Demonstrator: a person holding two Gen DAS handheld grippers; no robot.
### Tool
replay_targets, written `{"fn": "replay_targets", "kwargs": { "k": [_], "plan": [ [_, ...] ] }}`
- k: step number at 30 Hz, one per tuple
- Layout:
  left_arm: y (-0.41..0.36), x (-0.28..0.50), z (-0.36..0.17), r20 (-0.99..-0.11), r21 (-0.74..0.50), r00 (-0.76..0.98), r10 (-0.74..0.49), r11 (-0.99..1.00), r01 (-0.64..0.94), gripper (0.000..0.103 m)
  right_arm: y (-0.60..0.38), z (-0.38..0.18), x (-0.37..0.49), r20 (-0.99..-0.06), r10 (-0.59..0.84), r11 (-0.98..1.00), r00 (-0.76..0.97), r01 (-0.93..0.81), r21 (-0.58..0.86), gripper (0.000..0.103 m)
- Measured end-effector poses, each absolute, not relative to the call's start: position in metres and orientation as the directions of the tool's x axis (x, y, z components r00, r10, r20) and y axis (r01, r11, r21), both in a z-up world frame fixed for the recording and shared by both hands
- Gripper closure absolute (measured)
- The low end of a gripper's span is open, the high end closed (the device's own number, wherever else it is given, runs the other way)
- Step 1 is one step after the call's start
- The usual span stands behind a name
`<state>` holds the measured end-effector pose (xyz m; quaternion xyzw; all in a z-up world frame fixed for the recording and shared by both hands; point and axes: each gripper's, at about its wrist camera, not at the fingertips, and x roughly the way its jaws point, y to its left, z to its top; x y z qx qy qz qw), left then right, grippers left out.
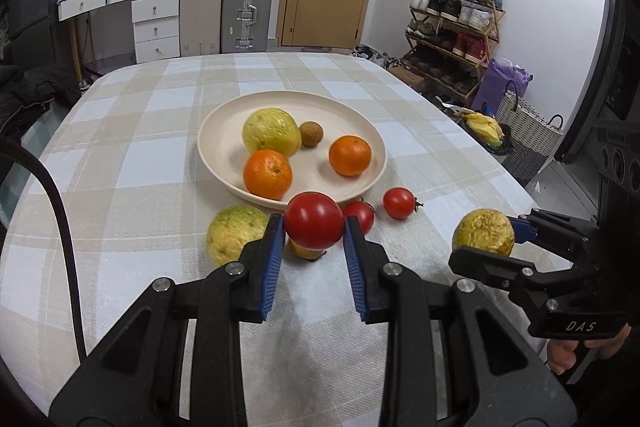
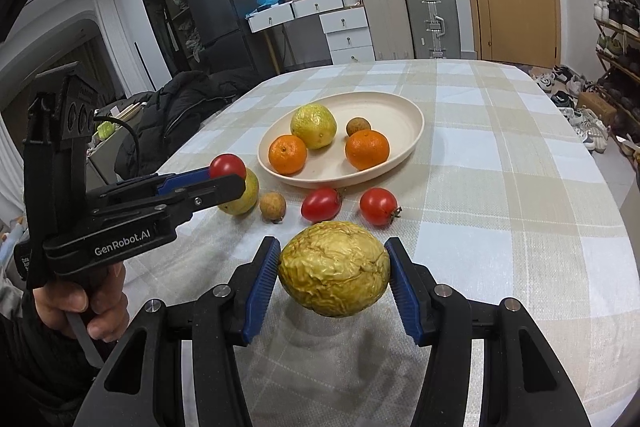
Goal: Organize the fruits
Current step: 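Carry the golden fruit and the red tomato over the cream plate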
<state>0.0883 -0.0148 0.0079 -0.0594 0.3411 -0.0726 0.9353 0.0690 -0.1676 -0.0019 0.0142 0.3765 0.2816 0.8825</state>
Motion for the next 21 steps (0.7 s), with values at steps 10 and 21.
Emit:
{"fn": "replay_targets", "kwargs": {
  "k": [10, 21],
  "plan": [
    [-0.011, 0.097, 0.007, -0.633, -0.149, 0.758, -0.16, 0.985, 0.084, 0.076, -0.158, 0.011, 0.087, -0.65, 0.514, 0.833, 0.56, -0.506, 0.223, 0.048],
    [-0.016, 0.114, 0.003, -0.638, -0.125, 0.757, -0.143, 0.989, 0.082, 0.076, -0.145, 0.015, 0.117, -0.663, 0.524, 0.826, 0.535, -0.507, 0.245, 0.048]
  ]
}}
